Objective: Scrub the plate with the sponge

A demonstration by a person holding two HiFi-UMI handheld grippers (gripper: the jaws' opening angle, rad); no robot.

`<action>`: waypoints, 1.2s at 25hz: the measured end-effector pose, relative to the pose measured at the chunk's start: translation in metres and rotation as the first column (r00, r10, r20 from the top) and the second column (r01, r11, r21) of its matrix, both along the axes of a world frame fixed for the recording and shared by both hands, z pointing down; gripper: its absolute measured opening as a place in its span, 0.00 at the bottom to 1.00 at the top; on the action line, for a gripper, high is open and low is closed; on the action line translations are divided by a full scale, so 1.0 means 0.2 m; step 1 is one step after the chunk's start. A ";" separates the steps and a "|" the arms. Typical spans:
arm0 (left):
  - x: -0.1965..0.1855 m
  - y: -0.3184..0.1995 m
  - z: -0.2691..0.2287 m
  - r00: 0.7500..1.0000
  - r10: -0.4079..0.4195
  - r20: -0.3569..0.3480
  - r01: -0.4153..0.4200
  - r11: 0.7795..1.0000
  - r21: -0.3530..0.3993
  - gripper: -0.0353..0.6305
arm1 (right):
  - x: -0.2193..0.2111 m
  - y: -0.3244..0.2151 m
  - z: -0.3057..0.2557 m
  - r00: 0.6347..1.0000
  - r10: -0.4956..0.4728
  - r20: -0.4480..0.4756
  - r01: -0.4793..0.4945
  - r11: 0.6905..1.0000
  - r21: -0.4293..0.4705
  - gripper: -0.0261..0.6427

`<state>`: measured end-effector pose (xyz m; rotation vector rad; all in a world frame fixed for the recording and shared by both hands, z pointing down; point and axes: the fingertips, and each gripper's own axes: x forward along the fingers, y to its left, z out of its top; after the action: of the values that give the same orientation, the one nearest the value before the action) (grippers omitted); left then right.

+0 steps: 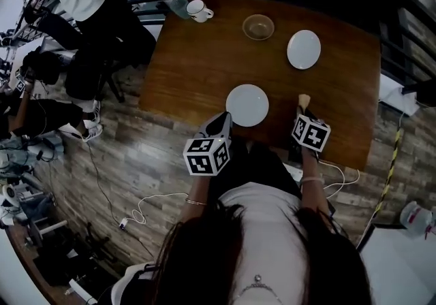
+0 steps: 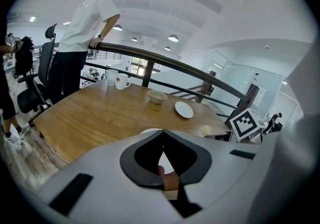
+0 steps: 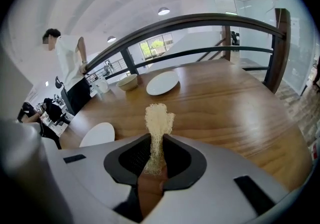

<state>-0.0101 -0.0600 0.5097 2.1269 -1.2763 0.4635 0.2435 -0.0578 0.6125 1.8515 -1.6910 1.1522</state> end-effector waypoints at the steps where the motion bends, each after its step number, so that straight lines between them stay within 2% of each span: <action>1: 0.00 0.01 0.00 1.000 0.003 -0.001 -0.003 1.000 -0.003 0.07 | -0.02 0.00 -0.01 1.000 -0.008 0.001 0.008 1.000 0.005 0.17; 16: -0.06 0.09 0.14 0.994 0.111 -0.021 -0.113 0.988 -0.106 0.07 | -0.31 -0.02 -0.09 0.991 -0.134 -0.008 0.134 0.990 0.051 0.17; 30: -0.17 0.00 0.23 0.988 0.149 -0.034 -0.152 0.976 -0.156 0.07 | -0.56 -0.11 -0.10 0.978 -0.208 -0.016 0.208 0.977 0.047 0.17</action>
<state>-0.0443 -0.0597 0.5550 2.0961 -1.0342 0.5843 0.1319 -0.0790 0.5930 1.6572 -1.8702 1.0223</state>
